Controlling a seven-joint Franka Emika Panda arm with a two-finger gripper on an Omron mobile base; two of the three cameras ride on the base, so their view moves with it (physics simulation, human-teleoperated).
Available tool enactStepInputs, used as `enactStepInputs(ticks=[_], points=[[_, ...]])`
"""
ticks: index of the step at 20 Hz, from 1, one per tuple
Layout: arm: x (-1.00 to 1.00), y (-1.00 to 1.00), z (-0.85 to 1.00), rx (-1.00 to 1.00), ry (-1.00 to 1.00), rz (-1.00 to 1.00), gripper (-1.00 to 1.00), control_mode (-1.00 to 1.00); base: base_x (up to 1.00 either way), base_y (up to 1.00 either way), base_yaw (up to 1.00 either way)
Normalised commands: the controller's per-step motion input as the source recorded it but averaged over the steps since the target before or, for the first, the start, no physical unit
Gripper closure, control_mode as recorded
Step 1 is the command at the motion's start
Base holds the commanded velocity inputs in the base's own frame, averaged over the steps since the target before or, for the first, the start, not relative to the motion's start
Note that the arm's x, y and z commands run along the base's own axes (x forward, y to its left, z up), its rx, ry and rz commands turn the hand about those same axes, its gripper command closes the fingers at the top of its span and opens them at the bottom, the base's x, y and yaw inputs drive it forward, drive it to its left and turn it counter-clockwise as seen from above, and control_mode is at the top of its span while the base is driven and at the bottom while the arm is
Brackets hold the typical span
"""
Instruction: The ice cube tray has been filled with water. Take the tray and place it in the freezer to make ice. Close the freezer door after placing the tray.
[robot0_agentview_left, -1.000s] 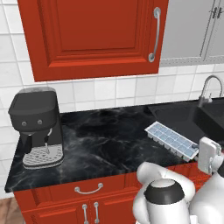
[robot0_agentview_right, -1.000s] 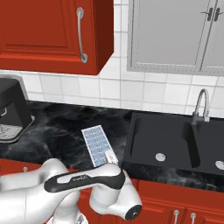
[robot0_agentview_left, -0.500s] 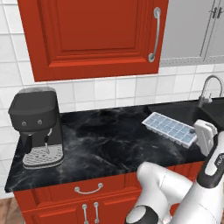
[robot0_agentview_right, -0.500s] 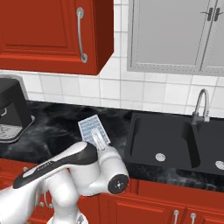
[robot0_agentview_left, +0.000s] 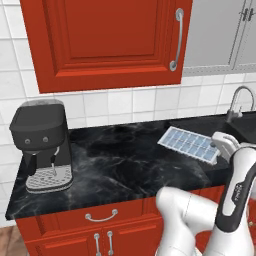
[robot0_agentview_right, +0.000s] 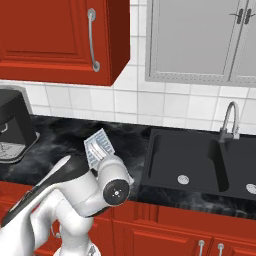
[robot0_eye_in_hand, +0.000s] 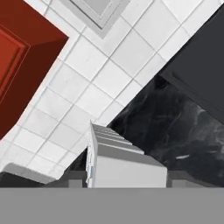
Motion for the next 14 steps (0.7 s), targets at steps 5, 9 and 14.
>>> enactStepInputs(ticks=[5,9,14], points=[[-0.17,0.13,0.32,-0.12,-0.05,0.16,1.0,-1.0,0.0,0.0,0.0],[-0.22,0.22,0.11,-0.15,-0.06,0.15,1.0,-1.0,0.0,0.0,0.0],[-0.1,0.62,0.0,-0.25,-0.02,0.02,1.0,-1.0,0.0,0.0,0.0]])
